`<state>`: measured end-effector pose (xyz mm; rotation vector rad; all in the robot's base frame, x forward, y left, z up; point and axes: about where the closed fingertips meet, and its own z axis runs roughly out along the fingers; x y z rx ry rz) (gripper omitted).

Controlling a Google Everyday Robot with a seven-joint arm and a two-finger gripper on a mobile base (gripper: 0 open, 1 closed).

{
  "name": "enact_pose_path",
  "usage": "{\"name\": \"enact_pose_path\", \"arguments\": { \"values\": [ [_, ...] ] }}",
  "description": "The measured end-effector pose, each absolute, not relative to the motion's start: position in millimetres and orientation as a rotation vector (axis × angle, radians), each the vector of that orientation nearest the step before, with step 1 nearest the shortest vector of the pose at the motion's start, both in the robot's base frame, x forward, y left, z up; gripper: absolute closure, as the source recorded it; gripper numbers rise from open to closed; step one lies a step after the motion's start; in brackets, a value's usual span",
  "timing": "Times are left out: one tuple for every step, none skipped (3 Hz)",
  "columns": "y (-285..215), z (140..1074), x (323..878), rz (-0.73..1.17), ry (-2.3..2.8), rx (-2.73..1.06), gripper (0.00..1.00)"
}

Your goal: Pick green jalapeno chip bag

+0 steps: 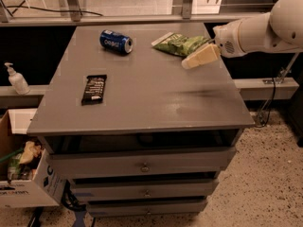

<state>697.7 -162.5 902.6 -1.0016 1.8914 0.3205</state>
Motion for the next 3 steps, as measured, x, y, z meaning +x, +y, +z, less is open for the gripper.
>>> {"name": "enact_pose_path", "arguments": {
  "values": [
    [-160, 898, 734, 0.325, 1.823, -0.939, 0.00],
    [-166, 891, 768, 0.259, 1.787, -0.921, 0.00],
    [-175, 879, 799, 0.161, 1.783, -0.950, 0.00]
  ]
}}
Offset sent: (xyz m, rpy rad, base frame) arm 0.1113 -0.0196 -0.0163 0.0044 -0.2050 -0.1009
